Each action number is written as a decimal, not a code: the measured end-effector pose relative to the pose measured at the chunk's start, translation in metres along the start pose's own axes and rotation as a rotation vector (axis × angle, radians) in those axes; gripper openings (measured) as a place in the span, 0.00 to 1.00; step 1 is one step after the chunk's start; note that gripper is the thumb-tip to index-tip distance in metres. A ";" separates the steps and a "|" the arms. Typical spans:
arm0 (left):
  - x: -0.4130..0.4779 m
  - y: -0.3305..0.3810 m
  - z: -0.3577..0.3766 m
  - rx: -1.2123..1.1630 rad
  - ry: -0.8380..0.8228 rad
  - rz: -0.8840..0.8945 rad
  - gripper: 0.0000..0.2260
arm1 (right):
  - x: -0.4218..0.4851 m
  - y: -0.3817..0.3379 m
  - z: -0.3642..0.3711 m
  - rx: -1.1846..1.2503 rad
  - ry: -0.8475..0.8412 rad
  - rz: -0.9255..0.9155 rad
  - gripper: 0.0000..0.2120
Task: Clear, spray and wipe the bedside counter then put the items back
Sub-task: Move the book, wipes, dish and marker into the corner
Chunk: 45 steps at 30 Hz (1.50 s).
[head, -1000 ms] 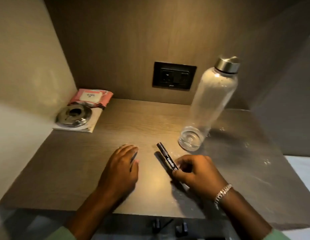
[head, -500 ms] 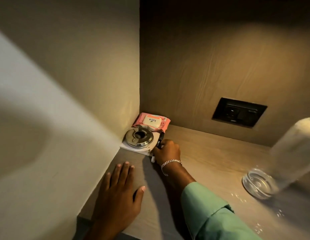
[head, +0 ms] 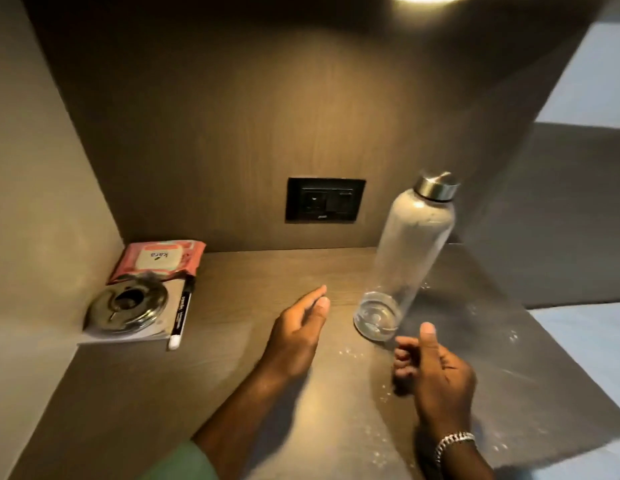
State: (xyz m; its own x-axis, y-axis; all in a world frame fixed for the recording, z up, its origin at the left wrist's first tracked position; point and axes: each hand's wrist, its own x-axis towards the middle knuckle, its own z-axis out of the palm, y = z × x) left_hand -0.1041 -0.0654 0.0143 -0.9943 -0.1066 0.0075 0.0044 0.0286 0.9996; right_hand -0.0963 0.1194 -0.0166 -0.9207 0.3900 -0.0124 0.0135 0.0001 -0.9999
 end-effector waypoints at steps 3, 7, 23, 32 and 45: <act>0.018 0.010 0.019 -0.154 -0.157 -0.103 0.20 | 0.030 -0.005 -0.020 -0.122 0.039 -0.186 0.23; 0.022 0.009 0.031 -0.221 -0.303 -0.187 0.34 | 0.047 -0.002 -0.008 -0.181 -0.295 -0.183 0.31; 0.062 0.035 -0.158 -0.245 0.211 -0.114 0.28 | 0.020 -0.051 0.231 0.068 -0.802 -0.102 0.42; 0.073 0.044 -0.182 -0.207 0.249 -0.037 0.32 | 0.005 -0.066 0.260 0.084 -0.761 -0.107 0.28; -0.002 0.003 0.003 0.101 0.349 0.240 0.16 | 0.012 -0.042 0.071 0.136 -0.468 0.103 0.20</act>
State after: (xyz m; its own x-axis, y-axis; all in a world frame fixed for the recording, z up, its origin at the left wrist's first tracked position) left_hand -0.1025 -0.0617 0.0176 -0.8706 -0.4142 0.2655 0.2030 0.1891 0.9607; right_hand -0.1358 0.0584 0.0250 -0.9940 -0.0737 -0.0812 0.0915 -0.1493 -0.9845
